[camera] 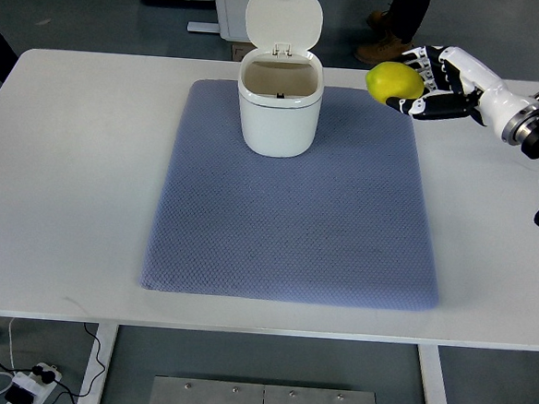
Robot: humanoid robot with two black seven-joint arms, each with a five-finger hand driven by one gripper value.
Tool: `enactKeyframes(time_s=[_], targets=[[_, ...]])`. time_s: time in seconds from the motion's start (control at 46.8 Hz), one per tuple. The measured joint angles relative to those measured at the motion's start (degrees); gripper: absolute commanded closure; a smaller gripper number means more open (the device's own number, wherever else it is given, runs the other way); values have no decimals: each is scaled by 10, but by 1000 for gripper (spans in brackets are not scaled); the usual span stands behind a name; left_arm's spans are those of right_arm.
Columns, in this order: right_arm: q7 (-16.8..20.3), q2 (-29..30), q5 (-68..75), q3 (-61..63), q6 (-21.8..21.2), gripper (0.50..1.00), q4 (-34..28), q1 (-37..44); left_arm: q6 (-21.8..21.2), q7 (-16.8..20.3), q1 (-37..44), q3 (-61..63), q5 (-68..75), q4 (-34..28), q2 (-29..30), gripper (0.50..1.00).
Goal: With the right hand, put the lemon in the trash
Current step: 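Lift the lemon with the right hand toward the white bin, then move the held lemon over the open white bin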
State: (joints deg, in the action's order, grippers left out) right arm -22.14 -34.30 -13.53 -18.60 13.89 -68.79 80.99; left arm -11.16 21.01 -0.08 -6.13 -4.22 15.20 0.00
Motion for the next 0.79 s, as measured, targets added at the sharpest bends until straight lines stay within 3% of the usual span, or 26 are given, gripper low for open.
enactKeyframes(time_s=[0.385, 0.791], targets=[[35, 129, 42, -1, -2, 1000, 89, 31, 0, 0, 0, 0, 0, 0, 0, 500], [74, 227, 45, 0, -24, 1000, 192, 40, 0, 0, 0, 0, 0, 0, 0, 500]])
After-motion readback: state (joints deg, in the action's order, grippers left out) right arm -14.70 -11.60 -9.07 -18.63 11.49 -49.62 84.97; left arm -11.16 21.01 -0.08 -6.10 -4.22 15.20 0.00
